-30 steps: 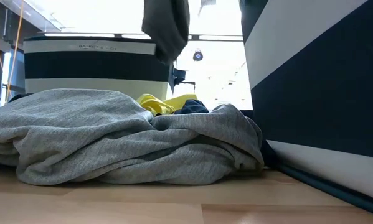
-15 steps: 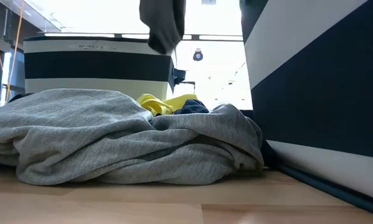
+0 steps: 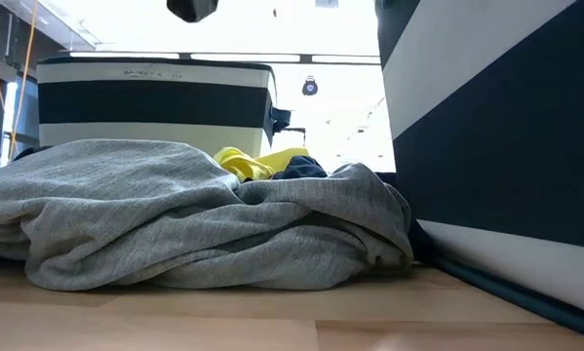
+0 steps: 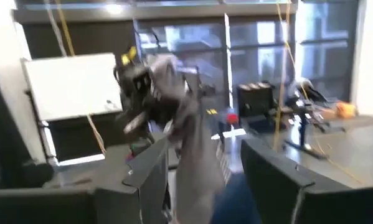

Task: Sort clothes
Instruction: Put the gray boxer shorts into the top blue laundry bin

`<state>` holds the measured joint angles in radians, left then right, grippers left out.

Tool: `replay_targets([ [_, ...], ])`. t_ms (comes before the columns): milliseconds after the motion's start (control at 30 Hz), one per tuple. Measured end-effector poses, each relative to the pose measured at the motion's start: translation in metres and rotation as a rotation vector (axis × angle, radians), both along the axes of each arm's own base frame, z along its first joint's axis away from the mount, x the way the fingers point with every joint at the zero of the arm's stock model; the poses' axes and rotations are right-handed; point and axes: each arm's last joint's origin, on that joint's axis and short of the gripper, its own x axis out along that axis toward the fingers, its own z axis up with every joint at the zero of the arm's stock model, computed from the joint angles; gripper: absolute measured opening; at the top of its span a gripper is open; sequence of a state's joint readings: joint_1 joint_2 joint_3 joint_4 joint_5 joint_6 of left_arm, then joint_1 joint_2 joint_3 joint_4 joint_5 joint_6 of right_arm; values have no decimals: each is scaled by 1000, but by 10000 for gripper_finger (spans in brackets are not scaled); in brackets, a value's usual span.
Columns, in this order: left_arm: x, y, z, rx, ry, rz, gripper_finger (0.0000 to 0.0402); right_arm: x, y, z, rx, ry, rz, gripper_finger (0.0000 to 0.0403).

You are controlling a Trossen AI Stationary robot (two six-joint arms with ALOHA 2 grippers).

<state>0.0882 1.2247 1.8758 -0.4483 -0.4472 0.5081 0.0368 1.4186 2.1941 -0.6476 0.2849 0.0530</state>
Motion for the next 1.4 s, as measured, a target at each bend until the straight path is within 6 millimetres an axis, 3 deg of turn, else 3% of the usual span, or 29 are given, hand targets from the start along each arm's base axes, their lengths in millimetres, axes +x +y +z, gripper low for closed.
replay_targets([
  [133,-7,34,-10,1,134,208,5,2,-1,-7,22,61,-24,190],
  [300,-6,86,-60,-358,402,290,4,16,0,-19,48,145,-26,190],
  [433,2,123,-124,-685,620,334,4,27,1,-27,53,200,-23,190],
  [600,5,150,-217,-925,816,443,6,35,6,-34,89,243,-5,190],
  [733,0,155,-286,-1081,891,468,7,36,13,-39,129,274,18,190],
  [900,-12,151,-345,-1223,959,498,8,38,21,-45,168,308,34,190],
  [1033,-19,150,-368,-1307,1004,514,9,43,25,-48,169,317,27,190],
  [1167,-20,156,-374,-1359,1002,548,20,49,27,-51,170,331,25,190],
  [1267,-20,162,-368,-1386,982,524,56,53,27,-53,168,340,24,190],
  [1400,-19,172,-345,-1417,919,483,128,53,27,-54,168,342,23,190],
])
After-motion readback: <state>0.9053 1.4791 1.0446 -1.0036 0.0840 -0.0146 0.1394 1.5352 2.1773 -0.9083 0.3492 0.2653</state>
